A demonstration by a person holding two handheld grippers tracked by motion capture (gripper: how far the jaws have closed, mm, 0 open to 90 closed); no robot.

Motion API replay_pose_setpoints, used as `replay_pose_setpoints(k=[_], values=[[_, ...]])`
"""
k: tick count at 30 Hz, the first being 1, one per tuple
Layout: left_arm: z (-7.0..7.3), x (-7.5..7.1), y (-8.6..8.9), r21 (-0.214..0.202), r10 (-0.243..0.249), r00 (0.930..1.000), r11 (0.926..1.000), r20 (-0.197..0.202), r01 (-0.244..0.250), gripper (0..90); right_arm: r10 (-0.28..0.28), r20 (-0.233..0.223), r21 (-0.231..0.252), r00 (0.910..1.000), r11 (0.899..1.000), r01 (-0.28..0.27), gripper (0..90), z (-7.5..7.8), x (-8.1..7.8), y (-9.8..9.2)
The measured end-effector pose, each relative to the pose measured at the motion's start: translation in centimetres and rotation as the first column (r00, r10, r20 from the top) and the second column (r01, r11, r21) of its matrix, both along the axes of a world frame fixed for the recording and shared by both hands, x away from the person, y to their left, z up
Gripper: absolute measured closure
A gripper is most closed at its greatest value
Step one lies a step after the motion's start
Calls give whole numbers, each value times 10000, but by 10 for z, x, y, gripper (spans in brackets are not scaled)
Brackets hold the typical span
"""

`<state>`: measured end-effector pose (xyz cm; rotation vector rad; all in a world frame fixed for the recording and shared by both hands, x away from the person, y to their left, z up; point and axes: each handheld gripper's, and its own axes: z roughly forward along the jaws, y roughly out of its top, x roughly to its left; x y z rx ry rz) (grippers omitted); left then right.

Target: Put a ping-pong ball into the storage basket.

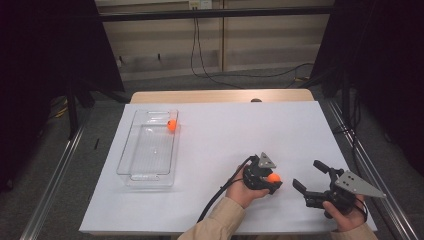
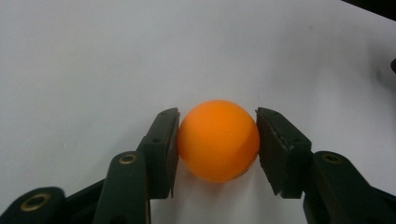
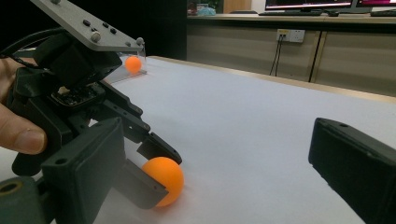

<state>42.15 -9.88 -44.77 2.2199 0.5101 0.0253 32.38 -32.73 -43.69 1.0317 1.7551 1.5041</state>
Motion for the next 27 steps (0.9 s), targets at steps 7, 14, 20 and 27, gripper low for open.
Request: replay_pose_setpoints(k=[7,14,20,27], values=[[1,0,4,-77,85,9999,9999,-129,-86,510,-32,8,10,10000,10000,32,38,0,0,0],[1,-1,7,-201,48,9998,9998,-193,-52,510,39,-9,-92,10000,10000,-39,39,0,0,1],[3,-1,11,-224,90,9997,9997,-236,-95,510,57,-13,-117,10000,9999,-57,39,-1,0,1],[6,-1,14,-61,176,9995,9998,-261,-177,510,57,-9,-100,10000,9999,-57,39,-1,0,2]])
